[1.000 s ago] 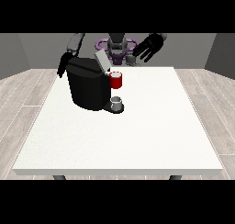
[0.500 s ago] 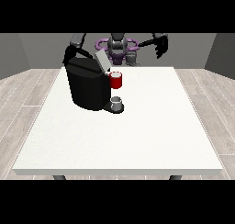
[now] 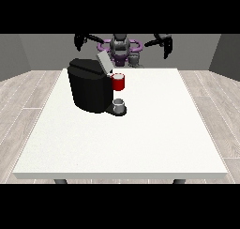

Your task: Insert the coffee pod into the coffee machine and close the lid

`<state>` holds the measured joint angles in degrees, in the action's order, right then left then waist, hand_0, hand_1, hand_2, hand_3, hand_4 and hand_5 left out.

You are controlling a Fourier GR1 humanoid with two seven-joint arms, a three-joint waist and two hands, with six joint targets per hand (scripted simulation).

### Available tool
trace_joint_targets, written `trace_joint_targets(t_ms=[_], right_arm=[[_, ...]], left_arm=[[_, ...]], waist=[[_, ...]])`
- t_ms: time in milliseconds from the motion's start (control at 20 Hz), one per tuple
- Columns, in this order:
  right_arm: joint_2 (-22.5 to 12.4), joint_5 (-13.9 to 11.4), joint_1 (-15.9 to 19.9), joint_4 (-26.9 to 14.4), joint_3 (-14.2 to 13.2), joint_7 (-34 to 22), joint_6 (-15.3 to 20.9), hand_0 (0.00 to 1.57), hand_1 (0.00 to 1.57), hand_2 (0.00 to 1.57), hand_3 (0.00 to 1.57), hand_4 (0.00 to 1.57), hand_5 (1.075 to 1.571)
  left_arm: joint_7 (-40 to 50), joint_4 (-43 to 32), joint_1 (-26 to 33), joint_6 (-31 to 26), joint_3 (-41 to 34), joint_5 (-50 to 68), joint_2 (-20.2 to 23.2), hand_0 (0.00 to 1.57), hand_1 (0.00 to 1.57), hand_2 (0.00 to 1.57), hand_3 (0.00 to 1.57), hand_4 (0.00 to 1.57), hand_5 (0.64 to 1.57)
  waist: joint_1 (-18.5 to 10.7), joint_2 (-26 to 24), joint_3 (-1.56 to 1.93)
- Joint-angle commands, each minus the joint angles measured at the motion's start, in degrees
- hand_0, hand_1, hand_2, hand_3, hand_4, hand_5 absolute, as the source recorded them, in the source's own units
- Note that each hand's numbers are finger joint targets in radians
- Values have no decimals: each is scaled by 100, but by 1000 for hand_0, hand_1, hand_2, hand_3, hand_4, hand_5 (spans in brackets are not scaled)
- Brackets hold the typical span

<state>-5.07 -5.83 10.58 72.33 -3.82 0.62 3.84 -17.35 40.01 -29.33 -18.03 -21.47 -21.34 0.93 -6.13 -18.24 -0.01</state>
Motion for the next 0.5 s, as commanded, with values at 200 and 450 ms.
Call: trace_joint_targets(t_ms=[200,450], right_arm=[[-662,149,583,147,-347,-73,-419,0,0,0,0,0,1571],[-639,415,1392,-245,-645,-561,-292,0,0,0,0,108,1571]], left_arm=[[382,955,476,-406,274,464,35,0,0,0,0,360,1571],[475,1491,483,-260,639,834,132,0,0,0,0,383,1571]], waist=[[-365,329,3],[-574,764,2]])
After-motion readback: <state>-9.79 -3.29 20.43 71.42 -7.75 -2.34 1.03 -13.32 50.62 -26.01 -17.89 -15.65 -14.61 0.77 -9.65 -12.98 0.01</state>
